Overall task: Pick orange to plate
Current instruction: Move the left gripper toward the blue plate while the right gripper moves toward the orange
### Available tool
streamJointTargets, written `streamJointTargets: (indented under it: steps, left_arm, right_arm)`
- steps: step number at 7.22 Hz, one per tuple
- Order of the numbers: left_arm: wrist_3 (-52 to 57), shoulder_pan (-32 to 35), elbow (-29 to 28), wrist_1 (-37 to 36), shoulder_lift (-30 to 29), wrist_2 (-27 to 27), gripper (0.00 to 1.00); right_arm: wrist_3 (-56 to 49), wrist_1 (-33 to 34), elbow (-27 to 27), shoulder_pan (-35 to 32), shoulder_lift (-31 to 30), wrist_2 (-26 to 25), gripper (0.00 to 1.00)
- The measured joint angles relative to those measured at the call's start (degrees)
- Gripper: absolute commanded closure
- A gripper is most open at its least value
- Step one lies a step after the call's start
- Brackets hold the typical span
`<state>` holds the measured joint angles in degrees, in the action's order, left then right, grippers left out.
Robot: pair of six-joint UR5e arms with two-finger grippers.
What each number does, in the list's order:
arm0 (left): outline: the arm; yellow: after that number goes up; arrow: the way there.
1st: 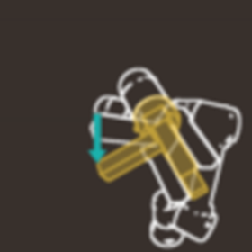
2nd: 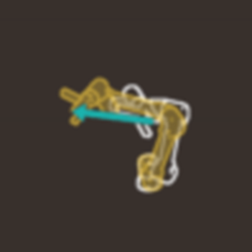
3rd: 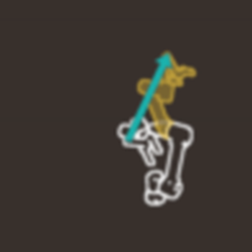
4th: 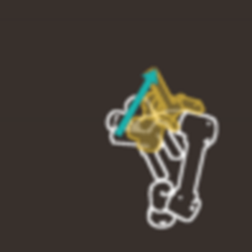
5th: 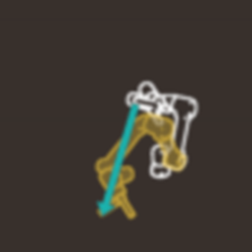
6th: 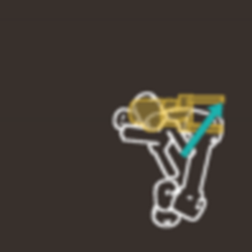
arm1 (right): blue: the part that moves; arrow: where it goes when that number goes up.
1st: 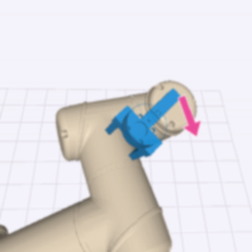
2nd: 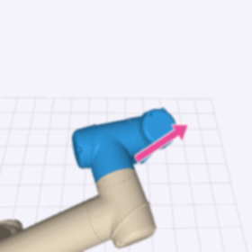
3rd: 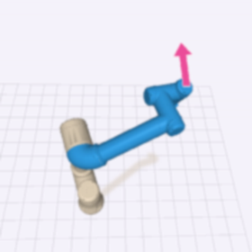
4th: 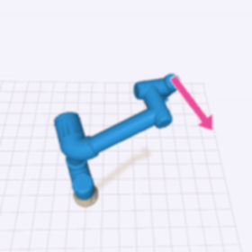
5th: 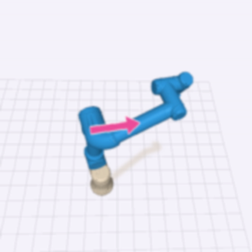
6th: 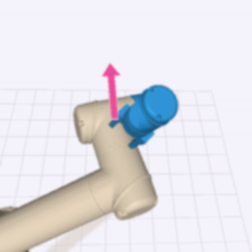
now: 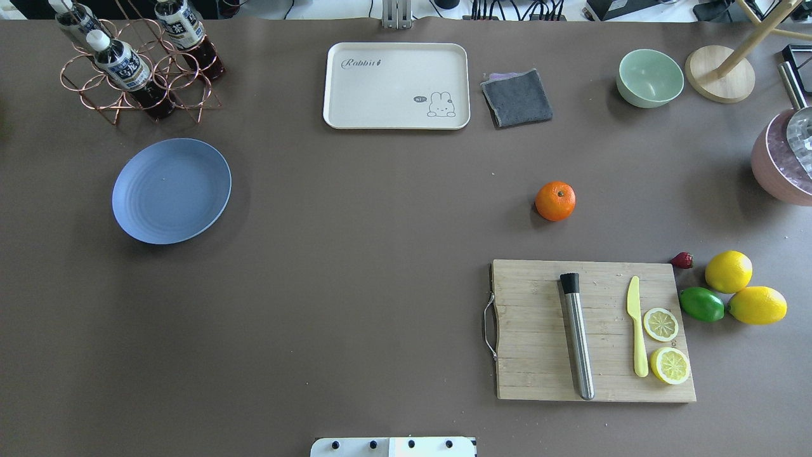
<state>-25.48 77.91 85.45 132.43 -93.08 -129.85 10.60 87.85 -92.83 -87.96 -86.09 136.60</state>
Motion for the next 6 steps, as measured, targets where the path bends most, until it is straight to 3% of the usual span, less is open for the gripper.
streamJointTargets:
  steps: [3,6]
  left_arm:
    - [-20.7,-9.5,-0.8,11.8,0.1,2.4,0.02]
    - [-30.1,-19.2,-1.4,16.0,0.0,11.7,0.02]
  right_arm:
    - [9.3,0.0,-1.7,4.6,4.0,0.1,0.0]
    - [17.4,-0.1,-5.9,8.6,4.3,-0.2,0.0]
